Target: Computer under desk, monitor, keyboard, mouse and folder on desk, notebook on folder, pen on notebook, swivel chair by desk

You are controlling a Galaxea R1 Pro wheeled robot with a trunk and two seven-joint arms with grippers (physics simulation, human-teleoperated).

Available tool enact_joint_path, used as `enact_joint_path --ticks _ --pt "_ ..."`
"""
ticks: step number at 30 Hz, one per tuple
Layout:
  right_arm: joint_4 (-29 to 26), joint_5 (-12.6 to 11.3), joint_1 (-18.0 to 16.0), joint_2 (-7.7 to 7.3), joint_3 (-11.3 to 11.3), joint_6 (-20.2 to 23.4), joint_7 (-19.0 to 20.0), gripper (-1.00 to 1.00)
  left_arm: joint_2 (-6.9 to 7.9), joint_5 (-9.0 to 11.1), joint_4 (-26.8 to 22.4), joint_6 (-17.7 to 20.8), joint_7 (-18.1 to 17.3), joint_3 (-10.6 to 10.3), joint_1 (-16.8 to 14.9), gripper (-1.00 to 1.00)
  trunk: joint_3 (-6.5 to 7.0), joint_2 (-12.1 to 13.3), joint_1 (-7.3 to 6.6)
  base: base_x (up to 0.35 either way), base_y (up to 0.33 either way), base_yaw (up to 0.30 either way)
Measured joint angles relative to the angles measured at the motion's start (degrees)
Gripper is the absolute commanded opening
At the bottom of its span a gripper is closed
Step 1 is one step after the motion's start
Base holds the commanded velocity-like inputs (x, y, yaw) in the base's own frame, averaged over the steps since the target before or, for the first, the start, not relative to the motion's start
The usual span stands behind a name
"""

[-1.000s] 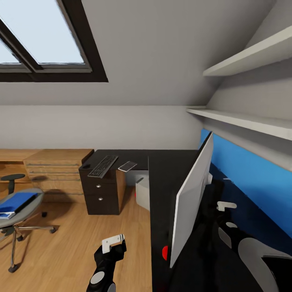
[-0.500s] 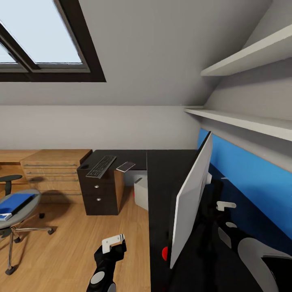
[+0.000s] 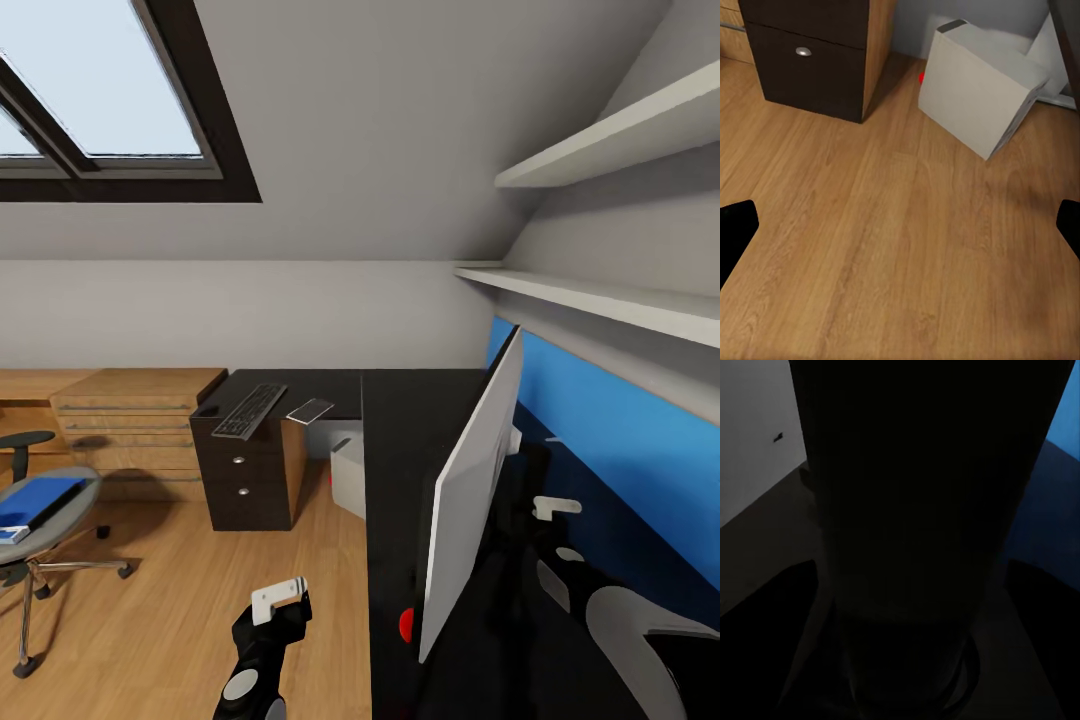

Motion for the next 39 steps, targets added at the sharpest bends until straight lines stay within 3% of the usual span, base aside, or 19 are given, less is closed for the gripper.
enact_joint_path --ticks 7,25,39 --pt "0.0 0.0 0.0 0.01 0.2 0.0 0.1 -1.0 0.0 0.0 0.0 0.0 0.0 0.0 0.0 1.0 0.0 0.0 0.0 0.0 -0.093 0.0" --pt "0.0 0.0 0.0 -0.08 -0.1 0.0 -0.1 -1.0 -0.03 0.0 0.0 0.0 0.0 0.0 0.0 1.0 0.0 0.0 0.0 0.0 -0.295 0.0" --pt "0.1 -0.3 0.0 -0.09 -0.4 0.3 -0.6 -1.0 -0.03 0.0 0.0 0.0 0.0 0.0 0.0 1.0 0.0 0.0 0.0 0.0 -0.124 0.0"
